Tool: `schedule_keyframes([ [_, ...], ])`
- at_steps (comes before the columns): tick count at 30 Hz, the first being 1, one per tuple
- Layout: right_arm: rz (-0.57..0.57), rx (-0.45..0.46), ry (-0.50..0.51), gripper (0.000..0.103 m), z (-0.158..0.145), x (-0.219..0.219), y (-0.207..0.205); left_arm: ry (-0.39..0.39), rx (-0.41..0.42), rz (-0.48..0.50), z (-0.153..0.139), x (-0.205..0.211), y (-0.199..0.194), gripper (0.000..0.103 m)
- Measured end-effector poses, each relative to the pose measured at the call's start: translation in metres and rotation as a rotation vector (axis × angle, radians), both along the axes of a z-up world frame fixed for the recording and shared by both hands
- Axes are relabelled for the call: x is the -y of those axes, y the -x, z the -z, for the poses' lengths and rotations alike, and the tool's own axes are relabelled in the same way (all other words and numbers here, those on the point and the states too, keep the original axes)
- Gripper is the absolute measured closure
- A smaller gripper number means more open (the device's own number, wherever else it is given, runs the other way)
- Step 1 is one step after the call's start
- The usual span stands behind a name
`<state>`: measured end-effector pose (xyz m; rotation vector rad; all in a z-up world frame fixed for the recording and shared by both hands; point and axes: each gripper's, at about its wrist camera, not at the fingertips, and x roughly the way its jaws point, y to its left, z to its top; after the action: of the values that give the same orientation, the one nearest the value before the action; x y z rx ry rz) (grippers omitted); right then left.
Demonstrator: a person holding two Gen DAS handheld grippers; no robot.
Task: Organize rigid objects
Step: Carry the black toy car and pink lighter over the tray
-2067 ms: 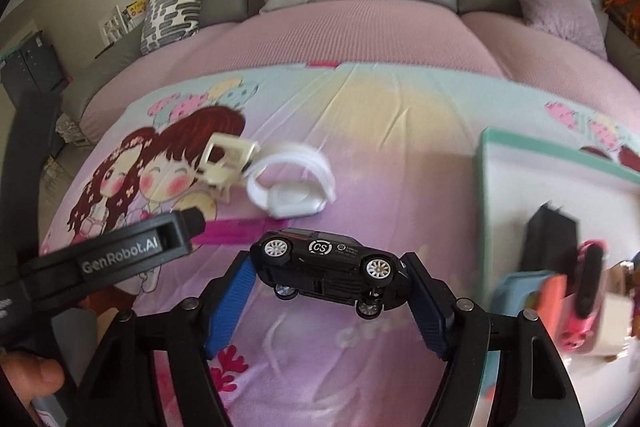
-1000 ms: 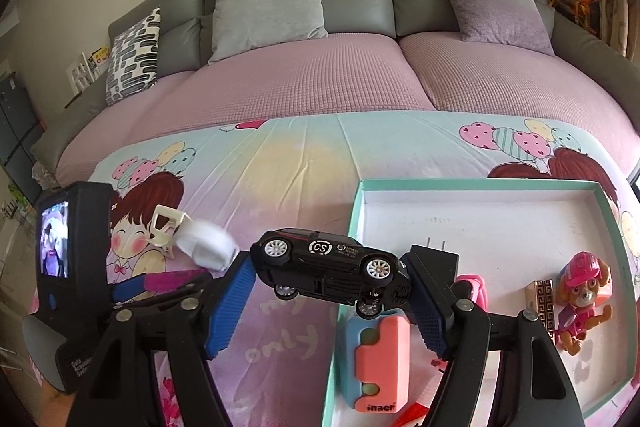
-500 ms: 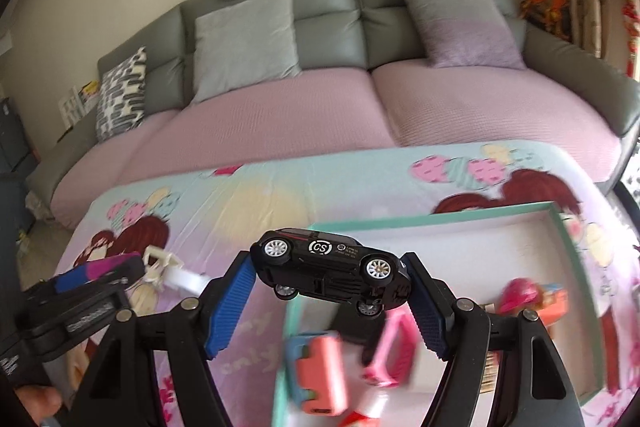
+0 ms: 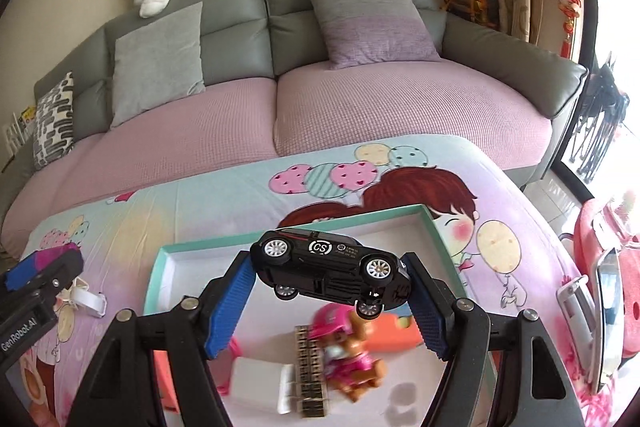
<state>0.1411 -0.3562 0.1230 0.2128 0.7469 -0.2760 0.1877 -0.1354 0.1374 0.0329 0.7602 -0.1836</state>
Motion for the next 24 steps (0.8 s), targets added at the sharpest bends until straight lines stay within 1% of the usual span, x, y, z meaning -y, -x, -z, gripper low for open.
schedule_keyframes([
  [4,0.021,-0.011,0.001,0.027,0.007,0.015,-0.002,0.018,0.003,0.010,0.007,0.024,-0.004,0.021],
  [8,0.011,-0.017,-0.022,0.027,0.016,0.022,-0.006,-0.010,-0.022,0.052,0.017,0.048,-0.008,0.021],
  [13,0.013,-0.055,-0.018,0.027,0.030,0.025,-0.014,-0.037,-0.052,0.090,0.028,0.068,-0.010,0.021],
  [18,0.002,-0.066,-0.028,0.027,0.036,0.026,-0.018,-0.052,-0.079,0.099,0.039,0.075,-0.013,0.021],
  [24,-0.007,-0.104,0.017,0.027,0.040,0.020,-0.023,-0.071,-0.107,0.104,0.050,0.080,-0.017,0.021],
])
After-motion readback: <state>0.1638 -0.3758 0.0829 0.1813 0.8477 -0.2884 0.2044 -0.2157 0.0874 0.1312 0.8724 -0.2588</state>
